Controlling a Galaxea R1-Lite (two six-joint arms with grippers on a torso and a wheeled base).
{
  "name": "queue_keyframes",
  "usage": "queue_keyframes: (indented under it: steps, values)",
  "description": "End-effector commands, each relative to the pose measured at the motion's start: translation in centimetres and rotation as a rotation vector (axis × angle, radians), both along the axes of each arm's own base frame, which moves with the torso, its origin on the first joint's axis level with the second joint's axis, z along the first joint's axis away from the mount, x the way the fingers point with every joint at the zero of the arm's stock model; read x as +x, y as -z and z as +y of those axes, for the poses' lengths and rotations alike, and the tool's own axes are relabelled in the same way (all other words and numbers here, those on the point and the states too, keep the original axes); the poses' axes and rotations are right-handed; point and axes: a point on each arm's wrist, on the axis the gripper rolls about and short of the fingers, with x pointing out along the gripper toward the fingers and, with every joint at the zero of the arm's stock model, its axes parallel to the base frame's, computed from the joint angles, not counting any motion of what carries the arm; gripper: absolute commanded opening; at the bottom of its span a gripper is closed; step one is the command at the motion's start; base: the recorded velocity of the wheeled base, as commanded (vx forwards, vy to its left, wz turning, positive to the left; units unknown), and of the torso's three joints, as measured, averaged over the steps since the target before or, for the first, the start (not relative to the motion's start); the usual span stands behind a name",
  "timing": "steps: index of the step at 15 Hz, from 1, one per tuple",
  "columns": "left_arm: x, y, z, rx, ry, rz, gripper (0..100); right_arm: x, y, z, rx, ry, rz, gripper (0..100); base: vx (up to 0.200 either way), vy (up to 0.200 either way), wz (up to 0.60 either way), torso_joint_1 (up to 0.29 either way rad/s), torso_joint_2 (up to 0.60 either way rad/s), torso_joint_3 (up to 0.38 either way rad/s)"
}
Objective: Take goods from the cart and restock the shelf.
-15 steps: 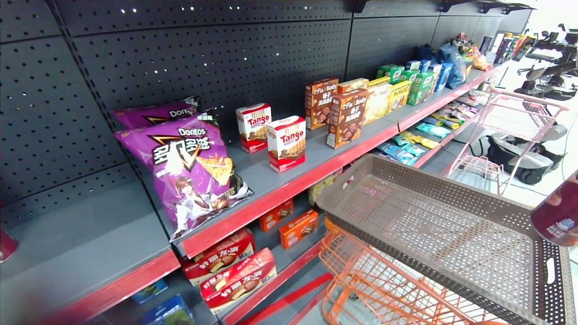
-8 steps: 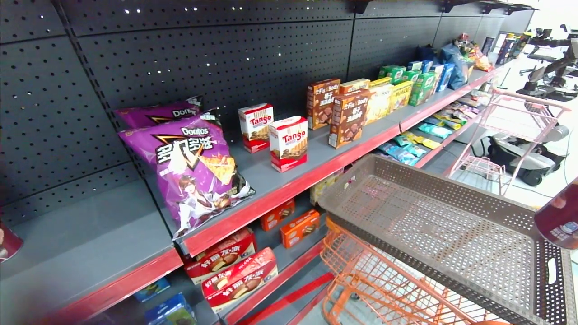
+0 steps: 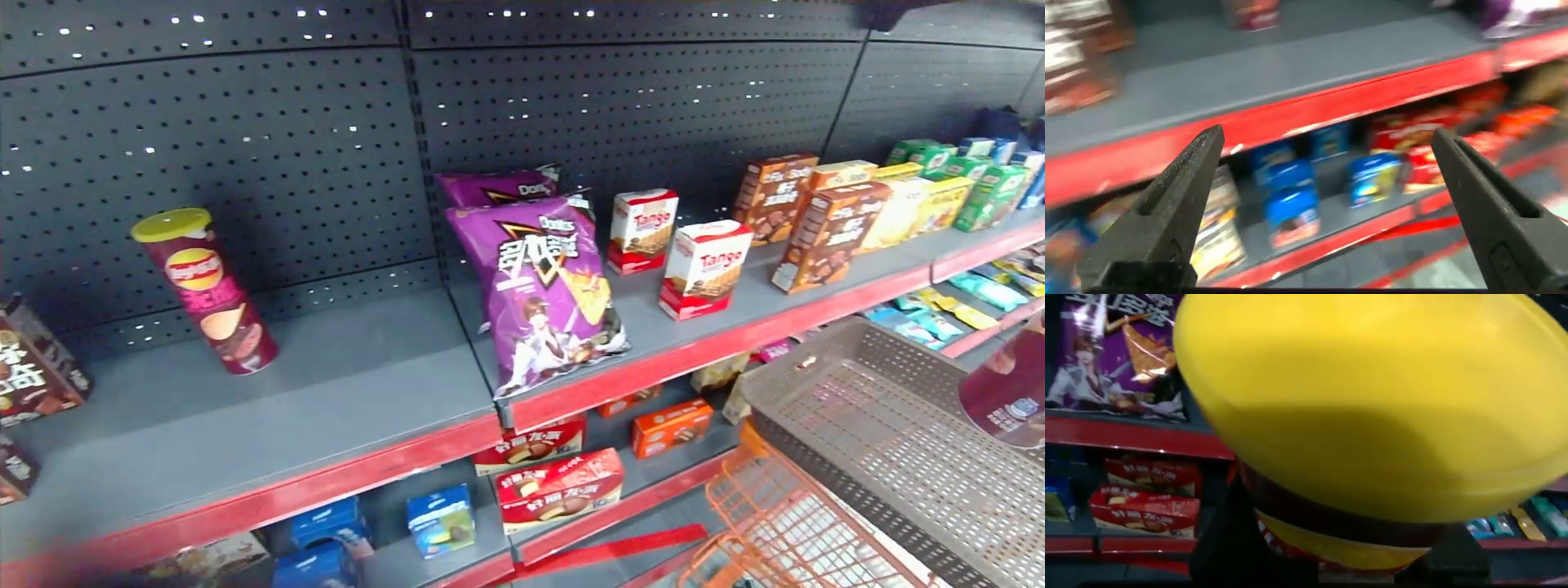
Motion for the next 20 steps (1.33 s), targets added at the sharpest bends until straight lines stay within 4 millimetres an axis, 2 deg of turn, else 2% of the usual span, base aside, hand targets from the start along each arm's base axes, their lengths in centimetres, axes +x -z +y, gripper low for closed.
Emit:
queue_keyframes:
  steps: [1,7,19,20]
  values:
    - [0.0,0.0,0.0,0.000,0.000,-0.001,100,-0.2,-0.1,0.0,-0.001,-0.001,-0.008,0,0.000,0.000,0.60,0.002,0.00,0.002]
    - [0.0,0.0,0.0,0.000,0.000,0.001,100,-0.4,-0.1,-0.1,-0.001,0.013,-0.016,0,0.000,0.000,0.60,0.002,0.00,0.003]
    - [0.0,0.0,0.0,-0.003,0.000,-0.001,100,-1.6,-0.3,0.0,-0.002,0.019,-0.051,0,0.000,0.000,0.00,0.000,0.00,0.000]
    - [0.0,0.0,0.0,-0.003,0.000,-0.001,100,-1.6,-0.3,0.0,-0.002,0.021,-0.051,0,0.000,0.200,0.00,0.002,0.00,0.002]
